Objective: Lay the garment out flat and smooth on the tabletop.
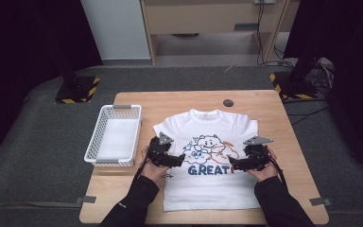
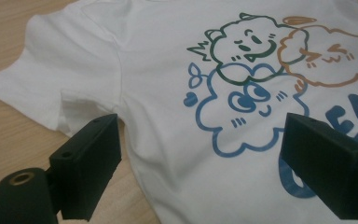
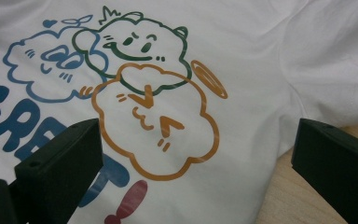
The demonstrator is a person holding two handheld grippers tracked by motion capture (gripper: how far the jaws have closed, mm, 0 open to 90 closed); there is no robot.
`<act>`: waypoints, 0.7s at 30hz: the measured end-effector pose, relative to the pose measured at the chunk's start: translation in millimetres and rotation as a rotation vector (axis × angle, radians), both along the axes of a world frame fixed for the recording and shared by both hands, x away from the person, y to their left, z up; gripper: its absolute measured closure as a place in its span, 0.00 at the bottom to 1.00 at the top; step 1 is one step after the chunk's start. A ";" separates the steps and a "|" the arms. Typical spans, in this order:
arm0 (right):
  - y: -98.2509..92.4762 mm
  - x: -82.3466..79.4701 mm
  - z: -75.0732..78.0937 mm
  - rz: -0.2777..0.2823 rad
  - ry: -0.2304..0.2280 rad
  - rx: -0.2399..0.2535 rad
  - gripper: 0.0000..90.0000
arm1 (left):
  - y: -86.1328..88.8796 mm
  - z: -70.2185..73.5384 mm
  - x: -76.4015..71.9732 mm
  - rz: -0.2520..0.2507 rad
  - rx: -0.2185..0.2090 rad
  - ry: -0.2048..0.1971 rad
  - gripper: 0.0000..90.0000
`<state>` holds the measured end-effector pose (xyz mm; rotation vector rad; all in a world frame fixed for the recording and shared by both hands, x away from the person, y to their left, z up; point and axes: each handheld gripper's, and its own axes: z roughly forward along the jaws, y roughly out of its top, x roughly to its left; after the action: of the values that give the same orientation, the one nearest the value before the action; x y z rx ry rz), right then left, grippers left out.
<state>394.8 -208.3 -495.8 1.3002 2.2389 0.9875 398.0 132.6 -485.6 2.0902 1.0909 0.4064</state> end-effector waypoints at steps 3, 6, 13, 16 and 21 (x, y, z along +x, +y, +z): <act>-0.3 -2.4 0.8 0.010 -0.001 0.001 0.02 | 2.6 -1.4 -6.6 0.010 0.010 0.000 0.10; -2.4 -5.6 1.5 0.021 -0.002 0.003 0.02 | 6.7 -5.3 -14.0 0.010 0.032 0.004 0.08; -11.9 -13.2 -0.6 0.008 -0.007 -0.011 0.01 | 18.4 -12.2 -33.7 0.018 0.040 0.022 0.06; -16.3 -15.5 -0.6 -0.006 -0.008 -0.010 0.01 | 24.0 -12.5 -42.7 0.019 0.055 0.007 0.05; -24.3 -20.4 -3.1 -0.031 -0.018 0.015 0.01 | 34.8 -17.2 -55.9 0.018 0.074 0.015 0.04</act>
<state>374.5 -232.7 -498.9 1.3238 2.1955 1.0031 342.1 167.4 -502.8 2.1530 1.1203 0.4467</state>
